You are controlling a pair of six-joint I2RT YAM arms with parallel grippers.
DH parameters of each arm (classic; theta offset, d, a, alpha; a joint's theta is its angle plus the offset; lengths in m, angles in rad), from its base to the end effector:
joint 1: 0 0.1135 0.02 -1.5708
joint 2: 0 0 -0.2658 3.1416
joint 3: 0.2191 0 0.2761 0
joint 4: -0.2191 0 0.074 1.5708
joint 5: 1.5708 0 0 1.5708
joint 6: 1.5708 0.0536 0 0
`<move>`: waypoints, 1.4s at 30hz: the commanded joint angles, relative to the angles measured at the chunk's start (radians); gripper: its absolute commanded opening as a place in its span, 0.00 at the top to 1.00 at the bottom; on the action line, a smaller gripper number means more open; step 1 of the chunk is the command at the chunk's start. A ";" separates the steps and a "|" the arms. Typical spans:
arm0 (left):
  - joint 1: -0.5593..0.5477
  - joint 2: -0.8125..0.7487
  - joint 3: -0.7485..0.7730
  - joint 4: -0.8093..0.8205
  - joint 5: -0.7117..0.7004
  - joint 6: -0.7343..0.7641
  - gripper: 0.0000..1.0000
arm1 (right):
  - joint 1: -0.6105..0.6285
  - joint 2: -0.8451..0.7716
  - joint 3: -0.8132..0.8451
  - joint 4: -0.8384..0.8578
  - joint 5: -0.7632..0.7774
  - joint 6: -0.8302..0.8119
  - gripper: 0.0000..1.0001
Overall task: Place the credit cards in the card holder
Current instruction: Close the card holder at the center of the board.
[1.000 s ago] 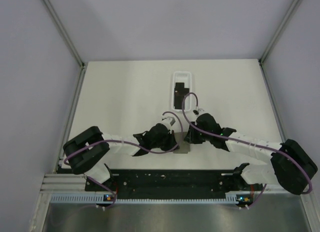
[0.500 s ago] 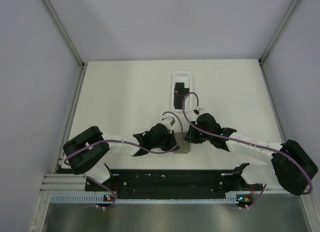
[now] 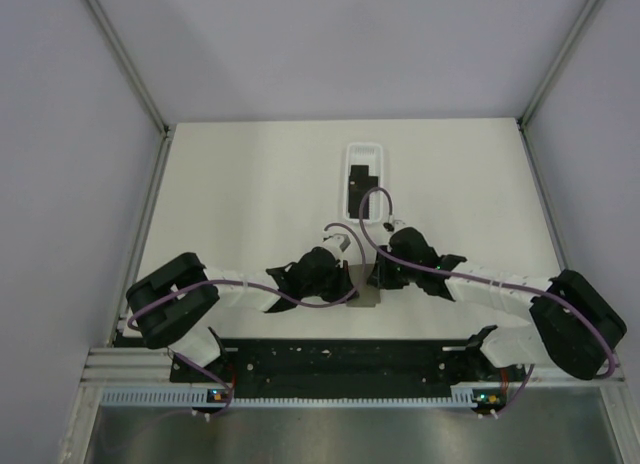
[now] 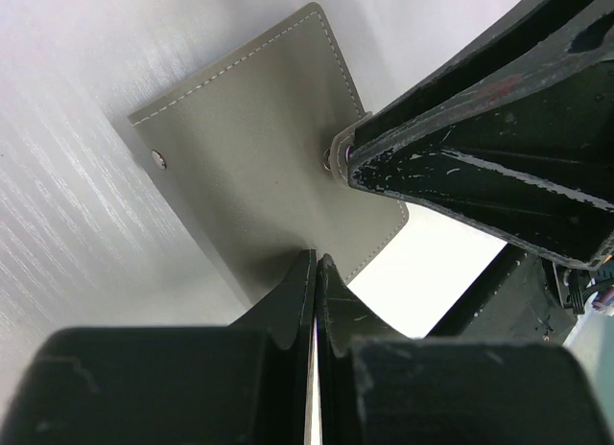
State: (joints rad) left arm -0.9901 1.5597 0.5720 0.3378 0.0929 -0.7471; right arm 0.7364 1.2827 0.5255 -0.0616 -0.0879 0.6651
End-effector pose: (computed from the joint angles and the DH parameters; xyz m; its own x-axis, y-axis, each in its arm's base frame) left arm 0.1697 -0.2677 0.1103 -0.8368 0.0420 -0.5460 0.4149 0.6992 -0.5822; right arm 0.1958 0.1839 0.1338 -0.8661 0.0447 -0.4979 -0.2274 0.8517 0.4720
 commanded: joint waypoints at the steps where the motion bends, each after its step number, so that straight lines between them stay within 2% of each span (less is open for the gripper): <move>1: -0.001 0.002 -0.031 -0.071 -0.030 0.012 1.00 | -0.008 0.020 0.042 0.048 -0.032 -0.009 0.78; 12: -0.002 0.003 -0.031 -0.068 -0.027 0.012 1.00 | -0.008 0.053 0.047 0.042 -0.042 -0.007 0.79; 22: -0.002 0.003 -0.031 -0.065 -0.027 0.012 1.00 | -0.005 0.087 0.083 -0.052 -0.010 -0.012 0.83; 35: -0.002 0.005 -0.029 -0.065 -0.022 0.012 1.00 | 0.116 0.184 0.183 -0.225 0.165 -0.016 0.84; 42: -0.002 0.000 -0.032 -0.066 -0.025 0.011 1.00 | 0.143 0.242 0.203 -0.273 0.195 0.011 0.84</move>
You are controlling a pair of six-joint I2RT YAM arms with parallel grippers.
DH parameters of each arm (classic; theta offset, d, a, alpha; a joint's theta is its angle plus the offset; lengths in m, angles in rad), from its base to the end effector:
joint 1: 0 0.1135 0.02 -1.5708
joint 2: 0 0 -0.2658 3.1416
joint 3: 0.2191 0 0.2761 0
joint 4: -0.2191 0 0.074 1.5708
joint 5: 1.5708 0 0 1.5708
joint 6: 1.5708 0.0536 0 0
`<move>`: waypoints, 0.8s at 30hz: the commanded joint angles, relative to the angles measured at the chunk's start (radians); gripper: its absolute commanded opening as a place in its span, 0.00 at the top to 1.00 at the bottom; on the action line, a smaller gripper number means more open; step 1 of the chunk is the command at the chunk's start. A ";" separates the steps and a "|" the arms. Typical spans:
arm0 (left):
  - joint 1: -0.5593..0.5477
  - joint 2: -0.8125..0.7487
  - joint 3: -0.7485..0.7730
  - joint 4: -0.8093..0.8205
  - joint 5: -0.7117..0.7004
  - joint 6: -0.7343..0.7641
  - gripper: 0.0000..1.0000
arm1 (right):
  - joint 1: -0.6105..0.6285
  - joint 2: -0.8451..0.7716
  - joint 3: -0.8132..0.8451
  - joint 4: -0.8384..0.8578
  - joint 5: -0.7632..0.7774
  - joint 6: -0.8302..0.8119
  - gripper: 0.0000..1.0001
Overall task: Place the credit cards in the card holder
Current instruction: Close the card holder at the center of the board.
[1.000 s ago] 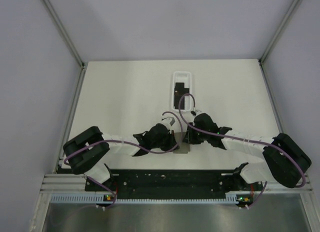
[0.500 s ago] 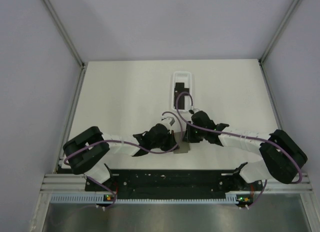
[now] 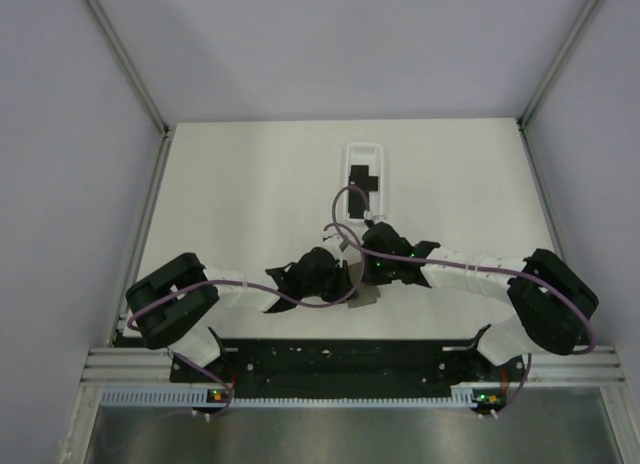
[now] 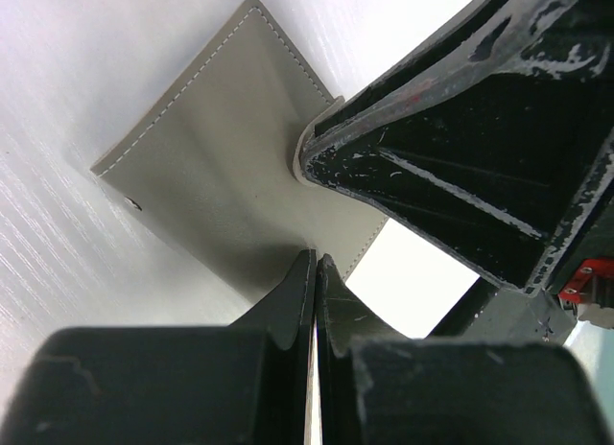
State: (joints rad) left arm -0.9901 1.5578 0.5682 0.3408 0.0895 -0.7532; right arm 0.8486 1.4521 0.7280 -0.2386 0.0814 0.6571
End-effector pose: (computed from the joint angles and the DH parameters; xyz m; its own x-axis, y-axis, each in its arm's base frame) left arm 0.1694 -0.2670 0.1100 -0.8381 0.0355 -0.5443 0.4093 0.7007 -0.5844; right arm 0.2035 0.2244 0.1393 -0.8676 -0.0639 -0.4931 -0.2364 0.9254 0.2961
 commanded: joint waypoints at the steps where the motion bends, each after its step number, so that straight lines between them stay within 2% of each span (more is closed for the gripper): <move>1: -0.002 0.002 -0.028 -0.069 -0.022 0.017 1.00 | 0.033 0.085 0.004 -0.106 0.026 0.021 0.84; 11: -0.002 0.002 -0.027 -0.068 -0.022 0.018 1.00 | 0.053 0.208 0.028 -0.157 0.032 0.047 0.84; 24: -0.002 -0.005 -0.042 -0.057 -0.025 0.014 1.00 | 0.122 0.264 0.028 -0.246 0.069 0.078 0.83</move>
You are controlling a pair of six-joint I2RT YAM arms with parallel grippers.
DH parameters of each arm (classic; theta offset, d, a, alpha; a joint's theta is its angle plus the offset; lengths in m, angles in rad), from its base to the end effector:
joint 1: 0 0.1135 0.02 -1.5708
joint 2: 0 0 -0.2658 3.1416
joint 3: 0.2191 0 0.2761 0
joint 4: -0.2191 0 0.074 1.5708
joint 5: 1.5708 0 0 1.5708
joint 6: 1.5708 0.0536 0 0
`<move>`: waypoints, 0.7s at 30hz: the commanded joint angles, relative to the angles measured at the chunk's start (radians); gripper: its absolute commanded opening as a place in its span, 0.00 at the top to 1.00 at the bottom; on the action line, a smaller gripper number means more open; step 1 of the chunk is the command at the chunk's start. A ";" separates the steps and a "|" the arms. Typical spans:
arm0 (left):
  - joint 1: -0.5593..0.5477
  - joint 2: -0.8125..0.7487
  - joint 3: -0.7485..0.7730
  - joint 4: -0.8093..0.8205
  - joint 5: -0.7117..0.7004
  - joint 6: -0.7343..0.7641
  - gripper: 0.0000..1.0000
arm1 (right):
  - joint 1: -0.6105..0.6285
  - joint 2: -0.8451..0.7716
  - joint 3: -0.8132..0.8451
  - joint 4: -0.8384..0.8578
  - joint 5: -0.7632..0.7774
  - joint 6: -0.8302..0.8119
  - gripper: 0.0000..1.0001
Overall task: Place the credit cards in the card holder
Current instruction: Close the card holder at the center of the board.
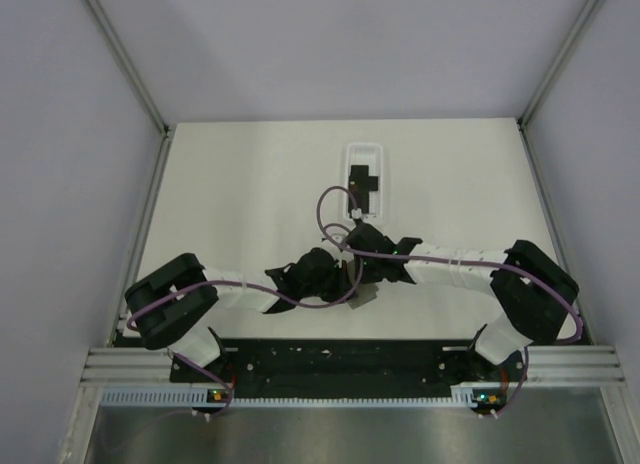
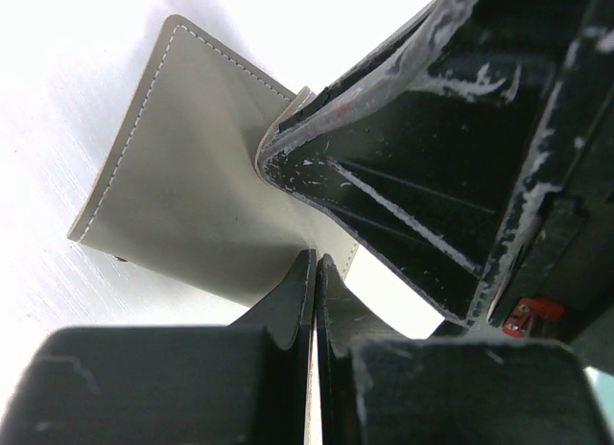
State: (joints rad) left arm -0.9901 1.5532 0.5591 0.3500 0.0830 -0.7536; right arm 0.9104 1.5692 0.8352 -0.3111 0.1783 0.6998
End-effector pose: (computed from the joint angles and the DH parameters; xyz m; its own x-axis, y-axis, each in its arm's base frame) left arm 0.1688 -0.2654 0.1096 -0.8352 0.0299 -0.5491 0.4087 0.7018 -0.5835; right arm 0.2059 0.2496 0.1337 -0.8713 -0.0885 -0.4827 -0.2110 0.9556 0.2058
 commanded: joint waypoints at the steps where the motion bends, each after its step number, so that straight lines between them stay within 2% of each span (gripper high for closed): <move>1: -0.002 -0.002 -0.033 -0.065 -0.019 0.014 1.00 | 0.073 0.153 -0.079 -0.178 -0.016 0.046 0.83; 10: -0.002 -0.016 -0.048 -0.060 -0.025 0.005 1.00 | 0.127 0.181 -0.096 -0.186 0.042 0.112 0.83; 15: -0.002 -0.051 -0.038 -0.083 -0.032 0.013 1.00 | 0.127 0.023 -0.094 -0.142 0.113 0.121 0.78; 21: -0.001 -0.177 0.045 -0.207 -0.112 0.051 1.00 | 0.124 -0.213 -0.094 -0.007 0.237 0.078 0.64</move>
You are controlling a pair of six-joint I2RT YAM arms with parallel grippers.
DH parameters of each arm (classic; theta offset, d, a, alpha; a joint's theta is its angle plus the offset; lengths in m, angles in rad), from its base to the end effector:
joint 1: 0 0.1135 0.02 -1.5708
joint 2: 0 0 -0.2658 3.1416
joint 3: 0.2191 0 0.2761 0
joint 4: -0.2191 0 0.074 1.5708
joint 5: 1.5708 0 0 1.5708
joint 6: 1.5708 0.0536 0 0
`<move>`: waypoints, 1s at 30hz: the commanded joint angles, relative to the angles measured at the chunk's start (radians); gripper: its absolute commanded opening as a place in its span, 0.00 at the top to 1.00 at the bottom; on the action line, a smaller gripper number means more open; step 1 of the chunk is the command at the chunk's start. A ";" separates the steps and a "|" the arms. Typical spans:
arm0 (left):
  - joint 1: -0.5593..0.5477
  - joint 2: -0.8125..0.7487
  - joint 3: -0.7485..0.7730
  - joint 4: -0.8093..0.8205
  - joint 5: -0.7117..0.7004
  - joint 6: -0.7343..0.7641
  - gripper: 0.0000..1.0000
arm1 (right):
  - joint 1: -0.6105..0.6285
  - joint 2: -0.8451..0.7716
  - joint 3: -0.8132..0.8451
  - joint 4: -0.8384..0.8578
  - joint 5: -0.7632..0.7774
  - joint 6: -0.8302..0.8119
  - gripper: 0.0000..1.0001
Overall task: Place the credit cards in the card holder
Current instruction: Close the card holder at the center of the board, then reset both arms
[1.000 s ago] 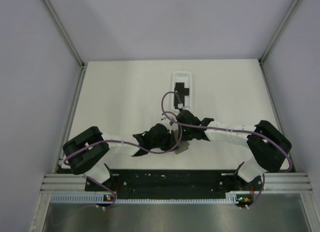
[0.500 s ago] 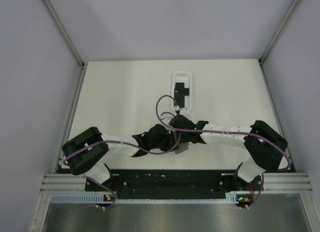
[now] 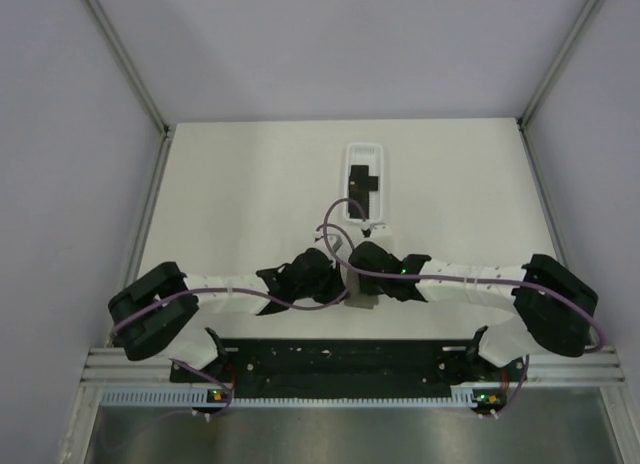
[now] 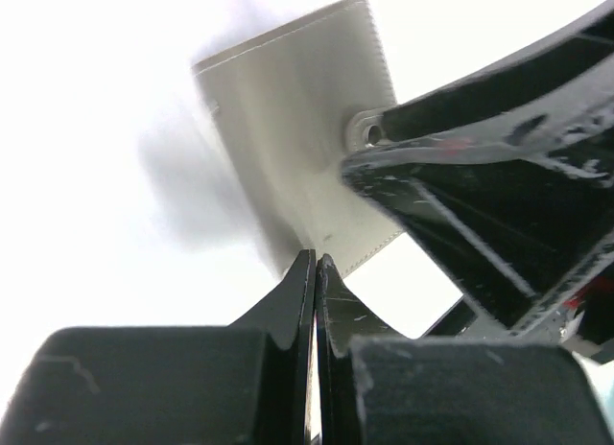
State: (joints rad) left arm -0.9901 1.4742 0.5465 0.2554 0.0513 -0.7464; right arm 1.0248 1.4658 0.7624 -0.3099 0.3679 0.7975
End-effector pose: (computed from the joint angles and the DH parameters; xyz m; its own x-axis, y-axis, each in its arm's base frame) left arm 0.1644 -0.2555 0.1190 -0.8327 0.0330 -0.5527 0.3972 0.7311 -0.5547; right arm 0.1733 0.2482 0.1441 -0.8077 -0.0434 -0.5880 -0.1726 0.9710 0.1654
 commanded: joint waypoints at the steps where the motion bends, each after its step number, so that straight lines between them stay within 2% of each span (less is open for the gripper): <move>1: -0.001 -0.121 0.076 -0.142 -0.100 0.050 1.00 | 0.009 -0.139 -0.021 0.011 0.051 -0.033 0.63; 4: -0.001 -0.198 0.113 -0.235 -0.175 0.074 0.94 | 0.009 -0.235 -0.029 0.038 0.062 -0.067 0.57; 10: 0.001 -0.385 0.104 -0.425 -0.361 0.094 0.62 | 0.008 -0.480 -0.122 0.026 0.077 -0.092 0.34; 13: 0.002 -0.494 0.086 -0.543 -0.457 0.075 0.48 | 0.008 -0.609 -0.192 -0.012 0.111 -0.051 0.25; 14: 0.002 -0.526 0.079 -0.576 -0.487 0.065 0.19 | 0.008 -0.646 -0.221 -0.023 0.126 -0.040 0.22; 16: 0.002 -0.598 0.058 -0.626 -0.534 0.056 0.04 | 0.008 -0.720 -0.273 -0.047 0.163 -0.005 0.17; 17: 0.002 -0.635 0.047 -0.648 -0.553 0.048 0.01 | 0.008 -0.745 -0.299 -0.058 0.181 0.015 0.15; 22: 0.002 -0.767 -0.002 -0.725 -0.629 0.001 0.01 | 0.008 -0.851 -0.385 -0.080 0.194 0.051 0.04; 24: 0.004 -0.778 -0.006 -0.755 -0.648 -0.019 0.01 | 0.008 -0.881 -0.411 -0.081 0.200 0.075 0.01; 30: 0.002 -0.749 0.035 -0.861 -0.691 -0.056 0.01 | 0.009 -0.973 -0.449 -0.077 0.227 0.088 0.01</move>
State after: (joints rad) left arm -0.9890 0.7124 0.5507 -0.5205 -0.5793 -0.7624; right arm 1.0260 0.5472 0.3222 -0.4019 0.5472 0.8616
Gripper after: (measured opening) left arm 0.987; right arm 0.987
